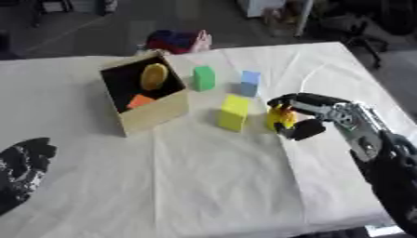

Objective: Pick up objects on the table and place them in the box.

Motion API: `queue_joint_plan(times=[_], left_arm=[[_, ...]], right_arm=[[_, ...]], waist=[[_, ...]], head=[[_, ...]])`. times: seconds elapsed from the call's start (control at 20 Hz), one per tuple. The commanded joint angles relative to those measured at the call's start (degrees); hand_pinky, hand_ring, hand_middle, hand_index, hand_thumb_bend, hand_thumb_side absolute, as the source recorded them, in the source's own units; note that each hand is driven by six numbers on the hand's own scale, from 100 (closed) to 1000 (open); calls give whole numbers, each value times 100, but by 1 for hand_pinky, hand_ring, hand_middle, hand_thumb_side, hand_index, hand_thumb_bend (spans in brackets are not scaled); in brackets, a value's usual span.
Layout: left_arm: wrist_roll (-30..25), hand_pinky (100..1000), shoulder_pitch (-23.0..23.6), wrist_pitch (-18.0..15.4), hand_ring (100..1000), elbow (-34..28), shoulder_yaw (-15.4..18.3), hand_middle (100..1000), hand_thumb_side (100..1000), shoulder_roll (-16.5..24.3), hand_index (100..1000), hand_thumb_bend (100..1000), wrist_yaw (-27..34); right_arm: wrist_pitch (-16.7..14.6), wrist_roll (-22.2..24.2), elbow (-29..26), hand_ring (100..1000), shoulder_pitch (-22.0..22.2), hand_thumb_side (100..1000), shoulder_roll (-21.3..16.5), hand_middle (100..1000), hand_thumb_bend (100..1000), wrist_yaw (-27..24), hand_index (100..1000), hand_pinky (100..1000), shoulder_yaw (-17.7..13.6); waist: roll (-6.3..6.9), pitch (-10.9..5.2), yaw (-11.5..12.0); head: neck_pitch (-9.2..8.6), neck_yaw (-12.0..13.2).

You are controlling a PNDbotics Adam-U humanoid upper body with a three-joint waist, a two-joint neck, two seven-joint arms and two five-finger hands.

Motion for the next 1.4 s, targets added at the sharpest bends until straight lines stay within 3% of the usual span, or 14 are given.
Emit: queue_joint_plan(times=[0.05,0.1,0.25,0.3,0.6,0.9,1.15,1.4], left_arm=[[29,835,-61,-1,812,-102,50,732,461,92,874,100,-19],[28,835,-59,-1,812,-102,50,732,461,92,874,100,-18],[26,835,-55,3,812,-102,49,732,461,90,874,100,-16],[28,835,-54,5,811,-101,50,732,462,89,874,100,-14],[37,835,-45,18,811,-103,52,731,463,89,874,100,-10],[40,834,-37,19,811,-104,53,731,462,86,873,100,-10],[29,835,-28,19,811,-99,41,731,462,81,873,100,-3],[19,835,-31,14,811,-98,35,731,463,71,874,100,-1]], right_arm=[[-79,-53,64,809,-82,144,-161,844,100,220,921,829,23],[-99,-109,82,782,-93,100,-152,811,100,287,899,811,37],[-128,-435,124,686,-128,100,-124,683,100,482,797,748,62],[-125,-590,144,592,-142,100,-107,560,100,516,686,684,60],[-113,-1396,181,438,-288,100,-34,378,100,509,506,567,52],[-97,-1731,-10,389,-607,100,33,332,100,161,473,528,19],[-92,-1662,-201,380,-1115,100,45,323,100,-246,466,519,85],[-162,-1546,-129,402,-1608,100,117,341,100,-262,483,538,228]], waist=[[-85,-9,12],[-87,-9,15],[-90,-9,25],[-90,-9,27],[-91,-9,32],[-76,-21,32],[-63,-36,36],[-49,-48,61]], head=[[-19,-12],[-19,-15],[-19,-18],[-19,-20],[-19,-30],[-19,-41],[-19,-76],[-19,-135]])
